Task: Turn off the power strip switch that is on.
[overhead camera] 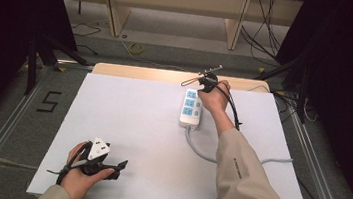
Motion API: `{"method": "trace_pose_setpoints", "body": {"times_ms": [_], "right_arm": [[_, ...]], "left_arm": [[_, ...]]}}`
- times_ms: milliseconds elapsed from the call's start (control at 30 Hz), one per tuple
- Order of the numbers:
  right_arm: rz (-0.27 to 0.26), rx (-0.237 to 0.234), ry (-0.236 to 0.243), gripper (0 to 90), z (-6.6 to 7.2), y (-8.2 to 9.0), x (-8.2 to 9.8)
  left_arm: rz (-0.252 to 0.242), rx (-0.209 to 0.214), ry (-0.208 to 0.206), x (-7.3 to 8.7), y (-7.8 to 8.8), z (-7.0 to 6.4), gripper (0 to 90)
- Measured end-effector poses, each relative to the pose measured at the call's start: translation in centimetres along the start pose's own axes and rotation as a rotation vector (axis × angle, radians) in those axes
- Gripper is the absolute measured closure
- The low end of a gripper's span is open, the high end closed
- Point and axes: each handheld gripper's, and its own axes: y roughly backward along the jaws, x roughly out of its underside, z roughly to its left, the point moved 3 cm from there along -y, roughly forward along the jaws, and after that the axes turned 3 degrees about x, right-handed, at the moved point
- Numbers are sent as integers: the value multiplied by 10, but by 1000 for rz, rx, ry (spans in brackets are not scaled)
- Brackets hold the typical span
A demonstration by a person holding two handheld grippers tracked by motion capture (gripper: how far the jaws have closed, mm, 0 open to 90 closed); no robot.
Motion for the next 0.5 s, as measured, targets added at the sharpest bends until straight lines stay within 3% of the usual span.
{"method": "trace_pose_setpoints", "body": {"times_ms": [500], "right_arm": [[8, 4, 5, 900, 6, -7, 2]], "left_arm": [[1, -4, 5, 1, 0, 0, 155]]}}
